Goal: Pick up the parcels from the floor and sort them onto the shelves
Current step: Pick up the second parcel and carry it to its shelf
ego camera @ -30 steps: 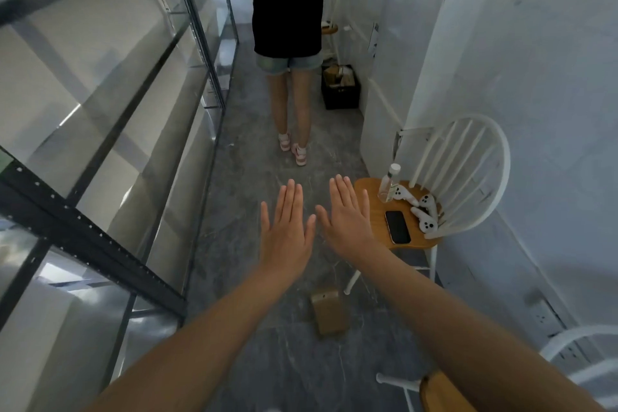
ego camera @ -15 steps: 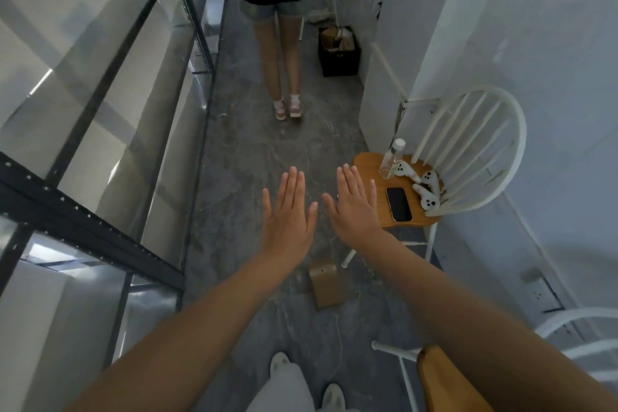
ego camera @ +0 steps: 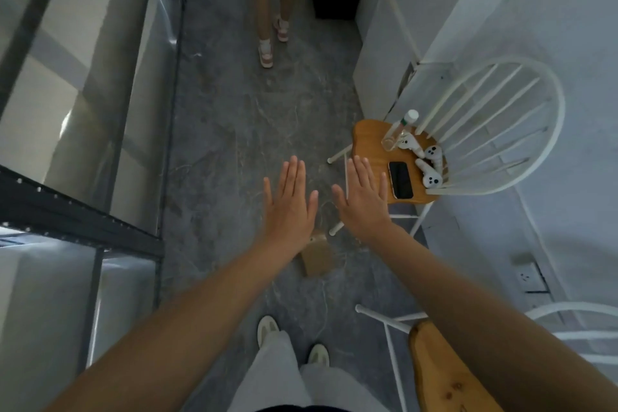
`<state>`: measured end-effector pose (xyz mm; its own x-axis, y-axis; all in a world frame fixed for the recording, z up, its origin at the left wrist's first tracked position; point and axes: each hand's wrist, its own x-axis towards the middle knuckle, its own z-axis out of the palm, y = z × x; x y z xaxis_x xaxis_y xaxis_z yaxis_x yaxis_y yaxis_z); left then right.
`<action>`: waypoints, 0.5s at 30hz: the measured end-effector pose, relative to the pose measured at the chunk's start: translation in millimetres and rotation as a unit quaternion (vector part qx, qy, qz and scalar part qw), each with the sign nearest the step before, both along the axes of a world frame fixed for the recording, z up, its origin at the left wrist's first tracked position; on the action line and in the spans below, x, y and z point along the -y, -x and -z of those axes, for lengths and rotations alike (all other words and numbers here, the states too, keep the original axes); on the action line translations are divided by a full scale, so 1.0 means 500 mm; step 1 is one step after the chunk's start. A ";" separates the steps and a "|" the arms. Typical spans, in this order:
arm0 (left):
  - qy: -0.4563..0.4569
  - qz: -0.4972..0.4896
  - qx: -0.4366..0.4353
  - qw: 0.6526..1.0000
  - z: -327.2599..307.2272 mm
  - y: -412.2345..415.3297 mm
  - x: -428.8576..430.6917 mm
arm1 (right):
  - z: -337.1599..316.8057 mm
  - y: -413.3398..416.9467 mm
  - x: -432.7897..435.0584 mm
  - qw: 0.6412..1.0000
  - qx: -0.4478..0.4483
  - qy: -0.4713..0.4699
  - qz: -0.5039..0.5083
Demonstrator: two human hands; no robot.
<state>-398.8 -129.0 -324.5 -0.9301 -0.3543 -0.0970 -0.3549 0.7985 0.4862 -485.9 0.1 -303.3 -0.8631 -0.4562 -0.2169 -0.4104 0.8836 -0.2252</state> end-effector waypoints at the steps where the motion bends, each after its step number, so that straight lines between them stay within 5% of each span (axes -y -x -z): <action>1: -0.005 0.002 0.009 1.000 0.014 0.000 0.008 | 0.014 0.004 0.006 1.000 0.005 -0.002 0.005; 15: -0.062 -0.059 0.143 0.986 0.351 0.039 0.007 | 0.333 0.082 0.013 0.991 0.129 -0.012 0.010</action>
